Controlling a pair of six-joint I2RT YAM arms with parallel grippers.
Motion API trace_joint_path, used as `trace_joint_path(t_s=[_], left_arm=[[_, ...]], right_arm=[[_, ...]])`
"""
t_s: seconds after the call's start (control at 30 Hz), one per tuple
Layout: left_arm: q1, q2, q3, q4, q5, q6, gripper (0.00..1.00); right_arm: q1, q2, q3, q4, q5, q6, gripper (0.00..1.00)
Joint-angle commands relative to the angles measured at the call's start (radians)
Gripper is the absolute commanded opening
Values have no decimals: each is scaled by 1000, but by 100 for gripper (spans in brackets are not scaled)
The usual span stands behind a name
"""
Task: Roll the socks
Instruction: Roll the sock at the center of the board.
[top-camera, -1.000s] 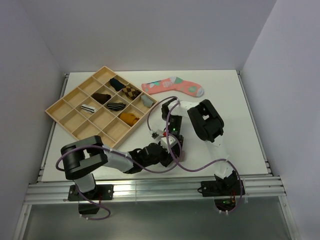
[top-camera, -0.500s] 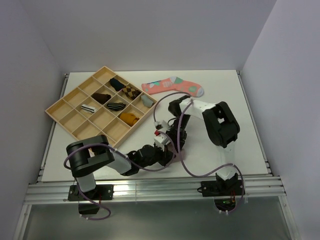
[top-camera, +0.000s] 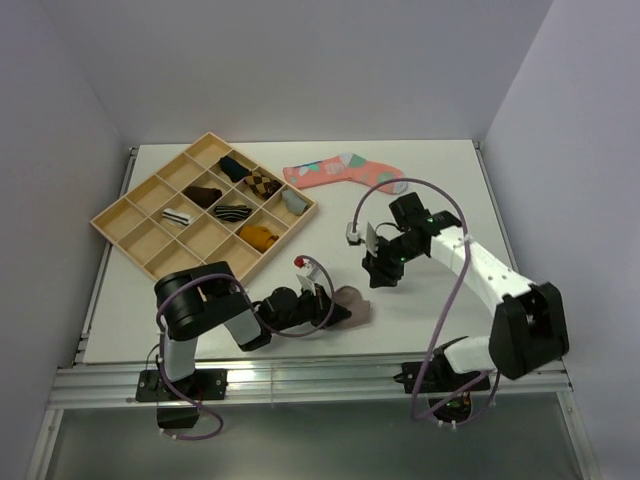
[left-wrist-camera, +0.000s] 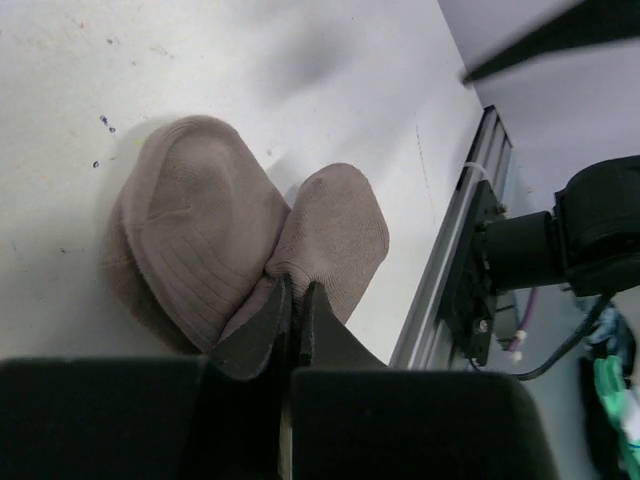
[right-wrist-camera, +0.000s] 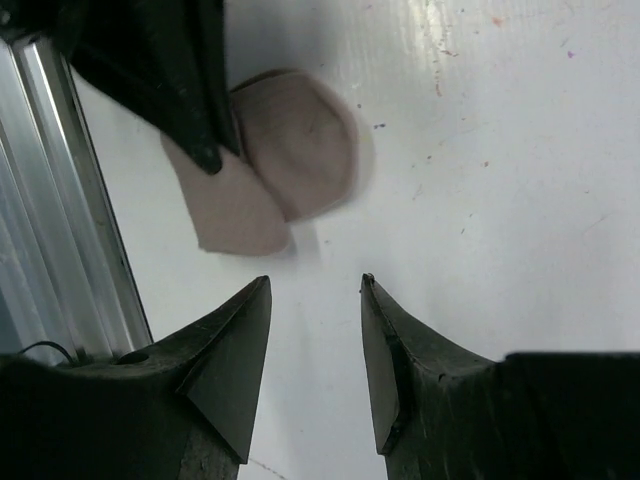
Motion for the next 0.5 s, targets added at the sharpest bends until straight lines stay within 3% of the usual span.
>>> trace_joint_path(t_s=[0.0, 0.2, 0.47], left_arm=[[34, 90, -40, -198, 161, -109, 0], [102, 90, 4, -308, 293, -203, 0], [154, 115, 82, -426, 418, -298, 0]], right_arm=[[6, -110, -75, 78, -22, -75, 49], [58, -297, -234, 152, 7, -139, 52], [237, -353, -385, 273, 84, -98, 53]])
